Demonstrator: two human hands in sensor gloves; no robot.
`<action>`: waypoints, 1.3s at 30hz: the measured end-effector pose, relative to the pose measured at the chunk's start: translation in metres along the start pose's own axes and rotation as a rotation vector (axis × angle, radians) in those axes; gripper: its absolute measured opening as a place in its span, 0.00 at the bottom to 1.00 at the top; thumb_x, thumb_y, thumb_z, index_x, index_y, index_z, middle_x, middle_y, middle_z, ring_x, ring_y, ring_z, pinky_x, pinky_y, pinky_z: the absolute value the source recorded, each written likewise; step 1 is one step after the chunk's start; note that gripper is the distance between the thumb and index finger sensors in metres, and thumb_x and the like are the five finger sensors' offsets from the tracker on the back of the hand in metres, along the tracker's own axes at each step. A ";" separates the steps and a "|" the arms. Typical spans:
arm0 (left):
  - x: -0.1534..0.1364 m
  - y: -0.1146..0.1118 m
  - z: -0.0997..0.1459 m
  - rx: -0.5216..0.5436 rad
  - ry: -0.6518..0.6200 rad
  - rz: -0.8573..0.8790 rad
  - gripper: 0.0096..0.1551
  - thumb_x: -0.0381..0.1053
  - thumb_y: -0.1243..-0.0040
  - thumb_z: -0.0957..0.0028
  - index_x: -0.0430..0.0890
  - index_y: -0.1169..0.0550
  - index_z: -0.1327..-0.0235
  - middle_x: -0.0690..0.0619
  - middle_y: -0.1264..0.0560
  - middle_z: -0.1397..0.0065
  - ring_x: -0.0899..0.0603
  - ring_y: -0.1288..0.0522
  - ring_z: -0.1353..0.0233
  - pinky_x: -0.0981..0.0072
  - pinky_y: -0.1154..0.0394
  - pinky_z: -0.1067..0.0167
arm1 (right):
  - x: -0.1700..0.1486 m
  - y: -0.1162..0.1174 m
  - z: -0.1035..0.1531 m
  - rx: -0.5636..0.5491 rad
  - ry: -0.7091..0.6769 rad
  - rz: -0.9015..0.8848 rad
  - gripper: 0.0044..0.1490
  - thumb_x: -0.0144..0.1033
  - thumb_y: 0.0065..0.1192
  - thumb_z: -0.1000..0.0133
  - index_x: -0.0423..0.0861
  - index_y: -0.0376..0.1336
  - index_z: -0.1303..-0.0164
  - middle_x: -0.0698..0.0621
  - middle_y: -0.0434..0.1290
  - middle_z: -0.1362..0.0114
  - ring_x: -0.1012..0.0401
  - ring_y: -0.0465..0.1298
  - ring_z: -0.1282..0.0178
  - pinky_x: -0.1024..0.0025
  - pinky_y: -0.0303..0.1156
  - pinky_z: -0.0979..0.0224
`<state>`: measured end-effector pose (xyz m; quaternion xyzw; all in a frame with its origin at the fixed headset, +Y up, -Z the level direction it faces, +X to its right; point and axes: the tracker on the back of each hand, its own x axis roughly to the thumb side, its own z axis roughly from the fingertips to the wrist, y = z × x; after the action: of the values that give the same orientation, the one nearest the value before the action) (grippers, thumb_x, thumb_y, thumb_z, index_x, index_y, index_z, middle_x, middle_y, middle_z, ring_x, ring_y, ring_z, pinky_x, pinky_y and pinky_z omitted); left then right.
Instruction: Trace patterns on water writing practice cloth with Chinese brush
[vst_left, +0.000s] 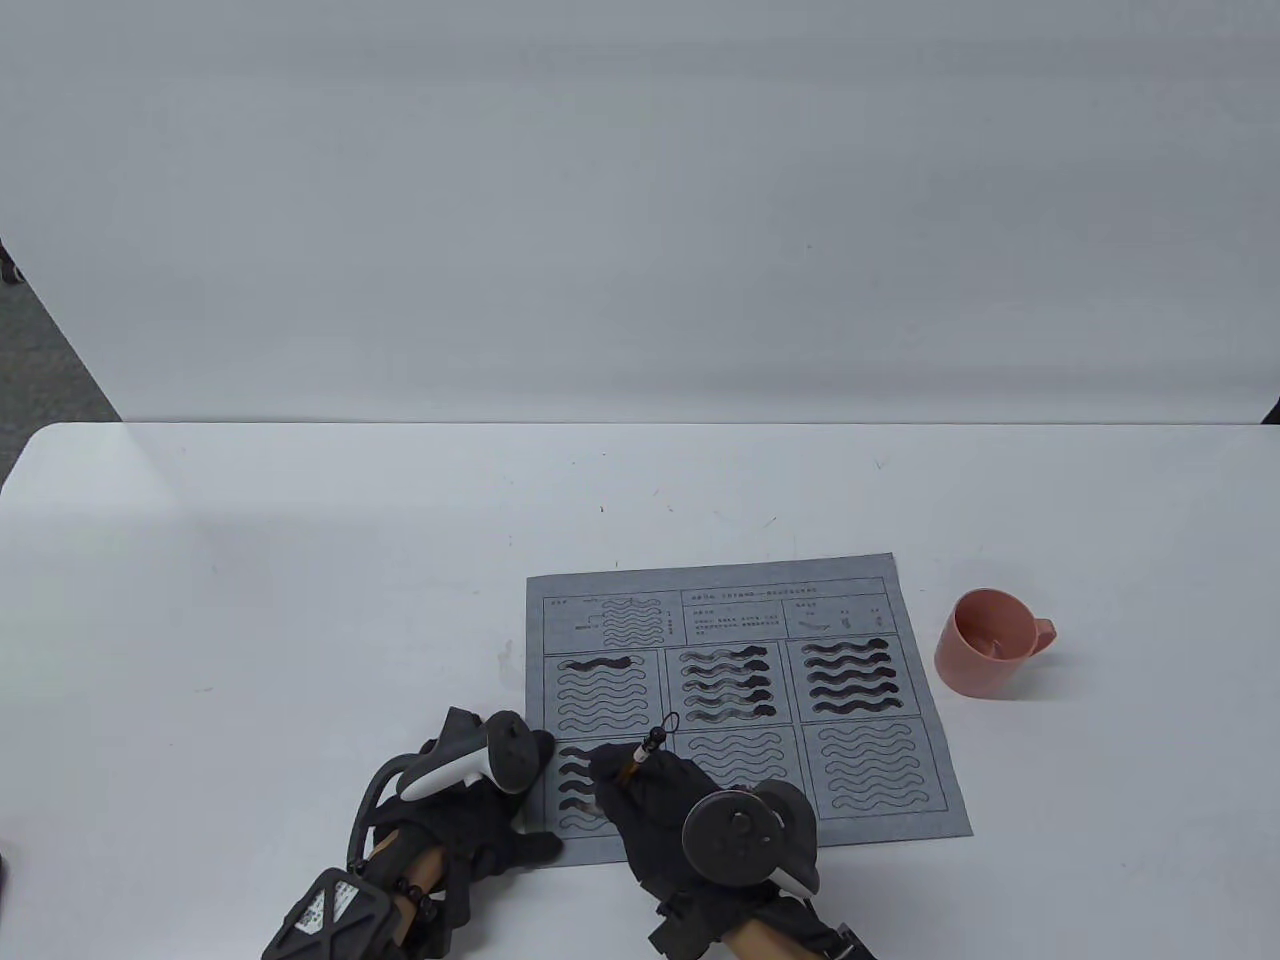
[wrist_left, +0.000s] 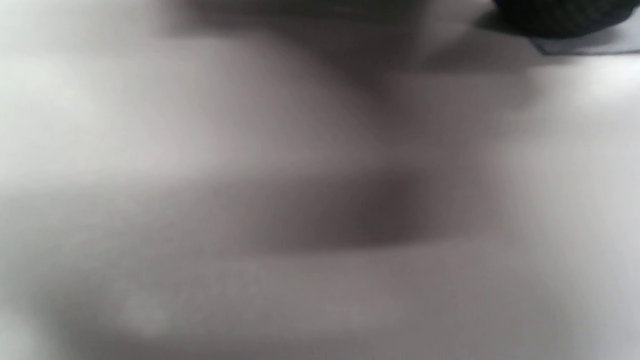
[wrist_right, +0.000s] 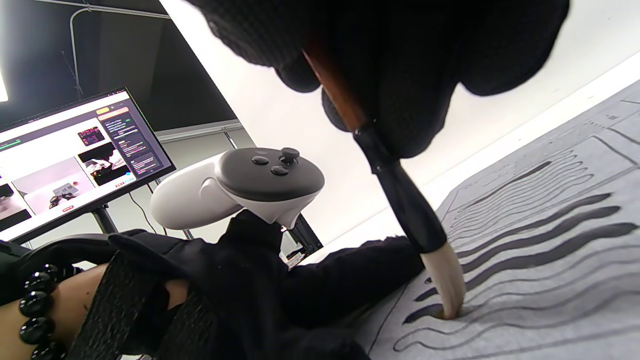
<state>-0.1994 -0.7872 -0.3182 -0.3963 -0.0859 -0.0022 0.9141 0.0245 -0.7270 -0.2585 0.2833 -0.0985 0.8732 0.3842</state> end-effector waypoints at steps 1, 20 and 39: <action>0.000 0.000 0.000 0.000 0.000 0.000 0.61 0.77 0.53 0.59 0.71 0.78 0.34 0.61 0.86 0.26 0.38 0.86 0.24 0.35 0.77 0.27 | 0.000 0.000 0.000 0.000 0.000 0.000 0.24 0.33 0.56 0.40 0.39 0.63 0.35 0.39 0.76 0.33 0.44 0.81 0.39 0.37 0.72 0.38; 0.000 0.000 0.000 -0.001 -0.001 0.002 0.61 0.77 0.53 0.59 0.71 0.78 0.35 0.61 0.86 0.26 0.38 0.86 0.24 0.35 0.78 0.27 | -0.003 -0.004 0.001 -0.006 0.008 0.011 0.24 0.33 0.56 0.40 0.39 0.63 0.35 0.39 0.76 0.33 0.44 0.81 0.40 0.37 0.72 0.38; 0.000 -0.001 0.000 0.000 0.000 0.001 0.61 0.77 0.54 0.59 0.70 0.78 0.35 0.61 0.86 0.26 0.38 0.86 0.24 0.35 0.78 0.27 | -0.006 -0.007 0.002 -0.032 0.026 0.028 0.24 0.33 0.56 0.40 0.39 0.63 0.35 0.39 0.76 0.33 0.43 0.81 0.40 0.37 0.72 0.38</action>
<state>-0.1992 -0.7878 -0.3177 -0.3965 -0.0856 -0.0016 0.9140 0.0334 -0.7264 -0.2605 0.2643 -0.1112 0.8804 0.3779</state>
